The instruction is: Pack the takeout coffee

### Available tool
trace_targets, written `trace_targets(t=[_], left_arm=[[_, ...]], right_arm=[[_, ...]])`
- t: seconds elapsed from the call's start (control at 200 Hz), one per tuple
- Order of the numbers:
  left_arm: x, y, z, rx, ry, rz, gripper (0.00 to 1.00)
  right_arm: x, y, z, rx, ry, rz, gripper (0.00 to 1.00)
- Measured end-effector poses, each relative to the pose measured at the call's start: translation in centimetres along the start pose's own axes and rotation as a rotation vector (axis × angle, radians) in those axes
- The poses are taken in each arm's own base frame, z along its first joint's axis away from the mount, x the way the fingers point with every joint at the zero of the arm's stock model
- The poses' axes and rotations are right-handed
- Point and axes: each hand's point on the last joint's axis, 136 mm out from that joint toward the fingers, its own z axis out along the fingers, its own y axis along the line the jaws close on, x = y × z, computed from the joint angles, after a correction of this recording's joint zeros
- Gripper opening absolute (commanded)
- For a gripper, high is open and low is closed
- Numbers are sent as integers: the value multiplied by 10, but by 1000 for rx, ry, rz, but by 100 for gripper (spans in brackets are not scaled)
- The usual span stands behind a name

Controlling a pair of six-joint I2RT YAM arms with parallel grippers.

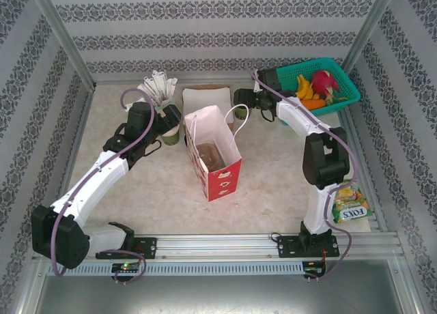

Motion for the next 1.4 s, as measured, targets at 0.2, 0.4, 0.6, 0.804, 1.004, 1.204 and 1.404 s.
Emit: trace_targets(t=[0.2, 0.4, 0.6, 0.804, 1.004, 1.204, 1.404], left_arm=[[-4, -3, 1, -1, -6, -4, 100], [-3, -1, 0, -7, -2, -3, 100], [-3, 0, 0, -15, -4, -3, 100], [-3, 0, 0, -17, -3, -2, 100], [-3, 1, 1, -18, -1, -3, 100], [-2, 1, 0, -21, 1, -1, 100], [-5, 1, -4, -19, -11, -2, 100]], right_arm=[[2, -4, 13, 15, 27, -17, 98], [5, -3, 24, 9, 50, -24, 98], [6, -4, 34, 7, 64, -26, 98], [8, -4, 45, 2, 77, -23, 96], [8, 0, 46, -24, 82, -10, 89], [9, 1, 46, -29, 84, -2, 83], [12, -4, 42, -25, 81, 12, 83]])
